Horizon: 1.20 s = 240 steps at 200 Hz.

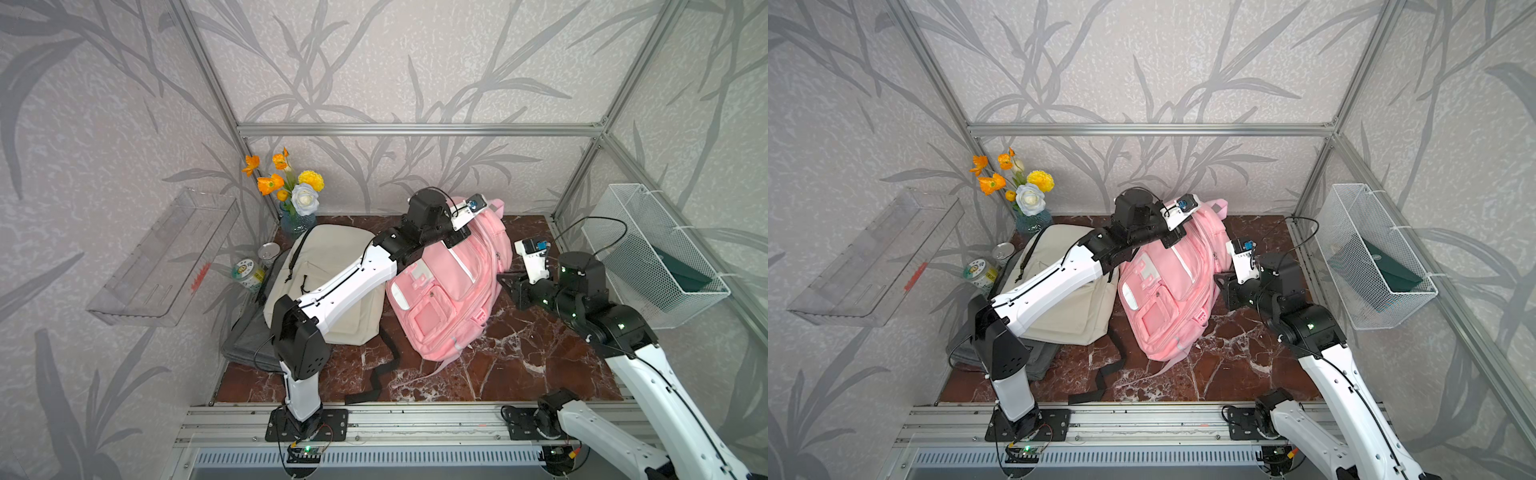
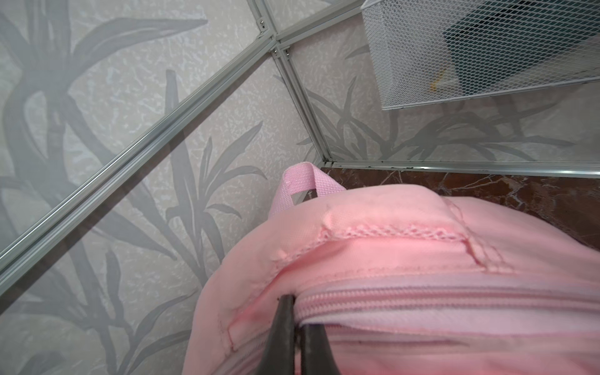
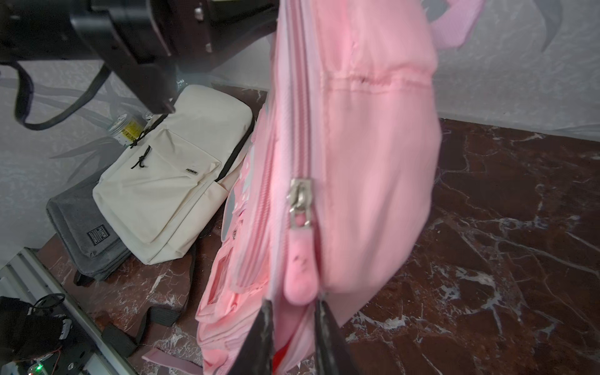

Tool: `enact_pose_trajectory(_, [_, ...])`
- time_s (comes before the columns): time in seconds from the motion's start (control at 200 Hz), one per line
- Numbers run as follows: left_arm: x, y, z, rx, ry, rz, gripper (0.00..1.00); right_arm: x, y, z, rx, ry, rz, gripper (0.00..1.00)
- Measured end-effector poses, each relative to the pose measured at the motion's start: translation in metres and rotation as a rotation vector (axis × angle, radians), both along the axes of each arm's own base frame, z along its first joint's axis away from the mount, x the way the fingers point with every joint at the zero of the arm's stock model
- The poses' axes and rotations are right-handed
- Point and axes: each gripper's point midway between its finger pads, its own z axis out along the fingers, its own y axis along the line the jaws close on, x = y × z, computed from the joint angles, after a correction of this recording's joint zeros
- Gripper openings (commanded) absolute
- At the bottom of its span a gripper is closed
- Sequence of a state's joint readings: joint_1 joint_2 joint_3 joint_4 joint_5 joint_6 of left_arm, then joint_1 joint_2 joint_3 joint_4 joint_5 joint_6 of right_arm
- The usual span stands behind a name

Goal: Zip up the backpack
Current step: Zip the zipper on the backpack.

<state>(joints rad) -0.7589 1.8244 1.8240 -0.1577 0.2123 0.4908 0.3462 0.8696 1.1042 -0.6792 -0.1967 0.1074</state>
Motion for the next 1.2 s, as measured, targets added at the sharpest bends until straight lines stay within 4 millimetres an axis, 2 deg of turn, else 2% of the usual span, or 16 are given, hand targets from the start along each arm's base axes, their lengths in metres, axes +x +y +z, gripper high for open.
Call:
enact_pose_trajectory(0.14, [-0.009,-0.007,-0.005,0.009,0.008,-0.038,0.0,-0.002,-0.005,0.009,-0.006,-0.028,-0.021,0.32])
enact_pose_trajectory(0.36, [-0.009,-0.005,-0.008,0.011,0.011,-0.037,0.0,-0.014,0.009,0.014,0.035,-0.03,0.06,0.34])
enact_pose_trajectory(0.765, [-0.022,-0.005,-0.006,-0.004,0.019,-0.098,0.0,-0.013,0.007,0.005,-0.023,-0.023,0.066,0.35])
enact_pose_trajectory(0.95, [-0.027,-0.006,-0.005,-0.006,0.027,-0.122,0.0,-0.014,0.015,0.002,-0.012,-0.006,0.102,0.35])
enact_pose_trajectory(1.09, [-0.028,-0.006,-0.007,-0.001,0.034,-0.126,0.0,-0.015,0.022,-0.001,0.005,0.009,0.127,0.29])
enact_pose_trajectory(1.199, [-0.028,-0.006,-0.008,0.001,0.035,-0.125,0.0,-0.014,0.025,-0.003,0.012,0.014,0.133,0.16])
